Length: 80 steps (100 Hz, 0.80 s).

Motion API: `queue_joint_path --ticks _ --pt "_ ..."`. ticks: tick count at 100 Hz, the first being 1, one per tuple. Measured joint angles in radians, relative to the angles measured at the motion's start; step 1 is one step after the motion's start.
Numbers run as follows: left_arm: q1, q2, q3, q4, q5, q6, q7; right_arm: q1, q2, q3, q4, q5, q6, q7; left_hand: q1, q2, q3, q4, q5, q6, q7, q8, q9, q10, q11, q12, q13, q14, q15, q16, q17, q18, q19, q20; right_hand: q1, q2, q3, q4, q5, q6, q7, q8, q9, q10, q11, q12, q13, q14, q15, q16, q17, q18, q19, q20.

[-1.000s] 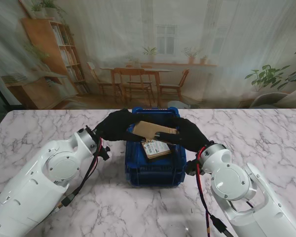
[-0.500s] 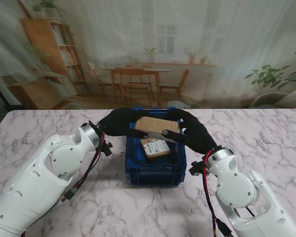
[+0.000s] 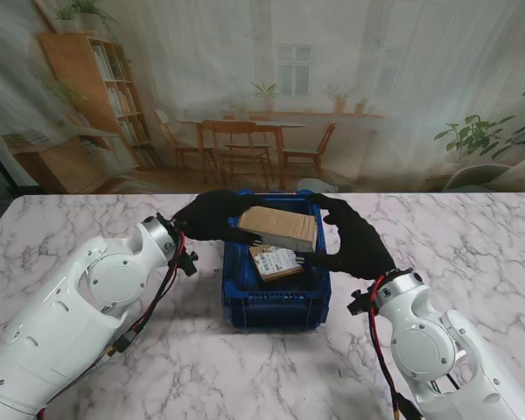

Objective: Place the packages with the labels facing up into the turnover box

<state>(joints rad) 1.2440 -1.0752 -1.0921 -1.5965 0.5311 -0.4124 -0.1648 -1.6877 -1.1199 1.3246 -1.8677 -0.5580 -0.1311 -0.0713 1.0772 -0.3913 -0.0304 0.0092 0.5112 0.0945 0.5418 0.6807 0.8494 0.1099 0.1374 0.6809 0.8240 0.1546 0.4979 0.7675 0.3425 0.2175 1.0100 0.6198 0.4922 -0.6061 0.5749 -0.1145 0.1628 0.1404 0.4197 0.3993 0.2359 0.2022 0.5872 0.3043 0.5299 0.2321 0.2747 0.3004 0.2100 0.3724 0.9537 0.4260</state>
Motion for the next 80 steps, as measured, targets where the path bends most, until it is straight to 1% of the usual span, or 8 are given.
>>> queue_joint_path --ticks 19,28,39,43,50,56,71,80 --pt "-0.004 0.000 0.003 0.001 -0.004 -0.008 0.001 0.046 0.001 -0.050 0.041 -0.007 0.005 -0.025 0.000 0.000 0.000 -0.008 0.001 0.000 0.000 0.000 0.000 0.000 0.008 0.000 0.000 0.000 0.000 0.000 0.000 0.000 0.000 0.000 0.036 -0.049 0.132 0.000 0.080 -0.014 0.221 0.107 0.070 -0.020 0.113 0.058 0.032 -0.011 0.024 0.014 0.019 -0.002 0.065 -0.027" --pt "-0.004 0.000 0.005 0.001 -0.004 -0.014 0.001 0.060 -0.003 -0.063 0.052 -0.017 0.006 -0.054 0.000 0.000 0.000 -0.012 0.001 0.000 0.000 0.000 0.000 0.000 0.009 0.000 0.000 0.001 0.000 0.000 0.000 0.000 0.000 0.000 0.036 -0.047 0.225 0.000 0.116 -0.071 0.356 0.197 0.129 -0.052 0.163 0.122 0.056 -0.021 0.074 0.033 0.030 -0.002 0.086 -0.047" --pt "-0.007 0.000 0.009 0.002 -0.002 -0.020 0.006 0.067 -0.010 -0.075 0.055 0.016 0.022 -0.058 0.000 0.000 0.000 -0.012 0.002 0.010 0.000 0.000 0.000 0.001 0.012 0.001 0.001 0.003 0.000 0.000 0.000 0.000 0.000 0.000 0.019 -0.058 0.309 0.000 0.206 -0.151 0.489 0.269 0.299 -0.105 0.222 0.194 0.084 -0.031 0.126 0.053 0.030 -0.002 0.098 -0.059" --pt "-0.009 0.000 0.011 0.004 0.002 -0.023 0.008 0.068 -0.011 -0.076 0.055 0.035 0.026 -0.054 0.000 0.000 0.000 -0.012 0.002 0.011 0.005 0.000 0.000 0.001 0.021 0.001 0.002 0.003 0.000 0.000 0.000 0.000 0.000 0.000 0.019 -0.059 0.326 -0.003 0.229 -0.153 0.494 0.270 0.370 -0.117 0.234 0.211 0.107 -0.039 0.159 0.059 0.030 -0.001 0.099 -0.059" --pt "-0.012 0.001 0.016 0.005 0.007 -0.025 0.009 0.067 -0.012 -0.077 0.053 0.043 0.031 -0.048 -0.001 0.000 0.000 -0.012 0.005 0.013 0.014 0.000 0.012 0.001 0.025 0.001 0.008 0.004 0.000 0.000 -0.002 0.000 0.000 0.000 0.022 -0.072 0.335 -0.084 0.255 -0.153 0.531 0.214 0.422 -0.126 0.228 0.223 0.149 -0.058 0.176 0.071 0.038 0.000 0.104 -0.060" --pt "-0.014 0.002 0.020 0.006 0.008 -0.025 0.009 0.066 -0.012 -0.077 0.047 0.045 0.045 -0.041 -0.002 0.000 0.000 -0.012 0.006 0.015 0.018 0.000 0.012 0.001 0.039 0.001 0.009 0.008 0.000 0.000 -0.010 0.000 0.000 0.000 0.046 -0.085 0.316 -0.114 0.266 -0.153 0.577 0.156 0.458 -0.126 0.216 0.227 0.200 -0.069 0.194 0.078 0.053 0.001 0.111 -0.060" --pt "-0.013 0.002 0.023 0.007 0.008 -0.024 0.006 0.062 -0.014 -0.073 0.029 0.129 0.080 -0.019 -0.030 0.003 0.000 -0.014 0.007 0.025 0.018 -0.007 0.009 -0.003 0.112 -0.009 -0.042 0.017 -0.062 -0.050 -0.047 0.010 -0.031 -0.001 0.083 -0.117 0.268 -0.122 0.327 -0.154 0.607 0.085 0.549 -0.095 0.176 0.229 0.320 -0.096 0.223 0.095 0.081 0.003 0.121 -0.060" --pt "-0.009 0.002 0.022 0.003 0.045 -0.020 0.023 0.060 -0.016 -0.070 0.026 0.139 0.090 -0.017 -0.040 0.051 -0.038 -0.015 -0.013 0.039 -0.105 -0.031 -0.095 -0.006 0.149 -0.197 -0.112 0.020 -0.142 -0.113 -0.084 0.017 -0.112 -0.038 0.090 -0.122 0.244 -0.127 0.355 -0.154 0.607 0.074 0.594 -0.084 0.171 0.230 0.351 -0.105 0.249 0.112 0.090 0.004 0.122 -0.060"
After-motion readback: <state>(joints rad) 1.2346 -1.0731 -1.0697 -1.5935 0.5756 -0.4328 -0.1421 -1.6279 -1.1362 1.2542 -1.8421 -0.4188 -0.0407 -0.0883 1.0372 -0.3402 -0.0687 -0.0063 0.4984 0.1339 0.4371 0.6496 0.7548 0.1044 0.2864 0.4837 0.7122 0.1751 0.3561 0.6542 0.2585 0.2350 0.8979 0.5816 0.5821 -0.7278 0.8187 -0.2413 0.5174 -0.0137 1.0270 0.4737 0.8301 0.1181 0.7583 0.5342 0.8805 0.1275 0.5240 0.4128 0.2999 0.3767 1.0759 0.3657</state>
